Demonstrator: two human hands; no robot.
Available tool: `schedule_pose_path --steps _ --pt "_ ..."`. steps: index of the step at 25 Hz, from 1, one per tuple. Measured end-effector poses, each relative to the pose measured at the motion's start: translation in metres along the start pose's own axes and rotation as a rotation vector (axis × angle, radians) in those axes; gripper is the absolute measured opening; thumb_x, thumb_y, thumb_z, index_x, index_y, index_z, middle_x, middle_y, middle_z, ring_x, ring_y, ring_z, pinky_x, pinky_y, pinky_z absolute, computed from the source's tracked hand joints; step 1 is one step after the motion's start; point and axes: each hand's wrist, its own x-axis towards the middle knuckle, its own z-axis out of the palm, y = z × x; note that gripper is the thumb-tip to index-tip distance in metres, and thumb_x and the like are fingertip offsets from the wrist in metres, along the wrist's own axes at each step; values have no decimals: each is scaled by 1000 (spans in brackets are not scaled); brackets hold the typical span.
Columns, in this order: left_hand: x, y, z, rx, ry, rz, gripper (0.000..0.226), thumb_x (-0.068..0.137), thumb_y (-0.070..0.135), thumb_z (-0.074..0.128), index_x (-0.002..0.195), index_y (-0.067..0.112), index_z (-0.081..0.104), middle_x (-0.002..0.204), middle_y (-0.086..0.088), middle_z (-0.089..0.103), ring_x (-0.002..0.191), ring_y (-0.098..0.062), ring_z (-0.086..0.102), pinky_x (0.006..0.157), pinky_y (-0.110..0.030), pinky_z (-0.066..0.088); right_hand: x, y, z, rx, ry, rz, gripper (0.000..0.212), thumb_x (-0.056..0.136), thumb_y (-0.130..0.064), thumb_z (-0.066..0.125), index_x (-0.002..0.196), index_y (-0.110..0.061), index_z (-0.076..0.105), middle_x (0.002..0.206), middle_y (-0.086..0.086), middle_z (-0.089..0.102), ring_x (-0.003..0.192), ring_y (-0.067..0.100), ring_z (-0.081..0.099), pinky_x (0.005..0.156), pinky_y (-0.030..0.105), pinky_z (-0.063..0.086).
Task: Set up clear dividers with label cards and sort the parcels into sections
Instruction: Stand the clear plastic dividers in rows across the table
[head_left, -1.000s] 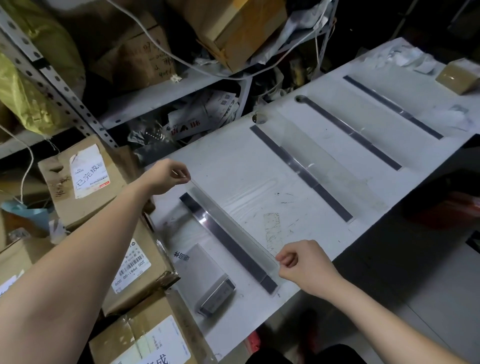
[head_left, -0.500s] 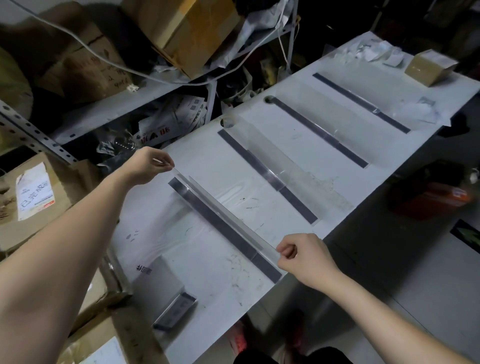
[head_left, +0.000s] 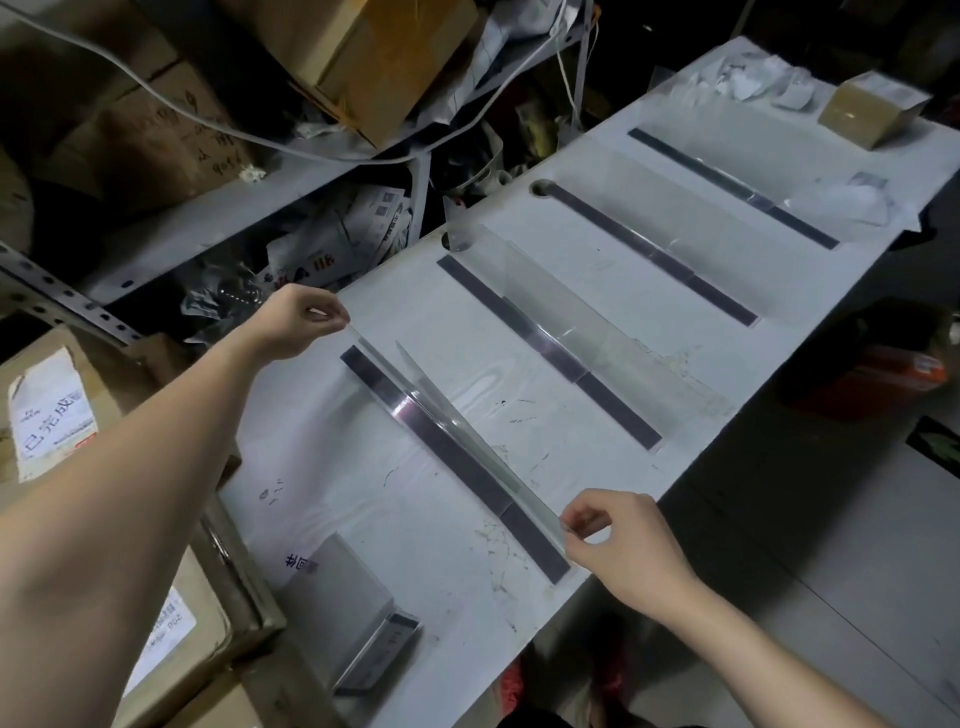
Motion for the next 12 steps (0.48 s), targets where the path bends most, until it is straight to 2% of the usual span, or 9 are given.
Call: schedule_pose_path --steps 5,9,12 --pt "17 -26 -3 -64 21 -18 10 97 14 69 103 9 74 102 -4 72 97 -18 67 91 -32 49 -2 -16 25 29 14 41 15 82 -15 77 80 -29 74 79 -20 73 82 -2 69 77 21 59" --pt "35 -42 -4 -127 53 -28 8 98 16 69 101 12 74 105 -7 73 99 -21 69 91 -32 50 2 -26 36 42 26 54 15 84 -16 76 81 -31 74 81 -21 73 84 -2 69 76 19 58" --pt "43 -46 -4 -168 98 -30 6 98 15 68 101 12 73 103 -5 72 97 -18 67 87 -29 48 5 -30 41 37 38 64 15 85 -18 76 82 -32 73 83 -20 73 85 -3 69 72 17 55"
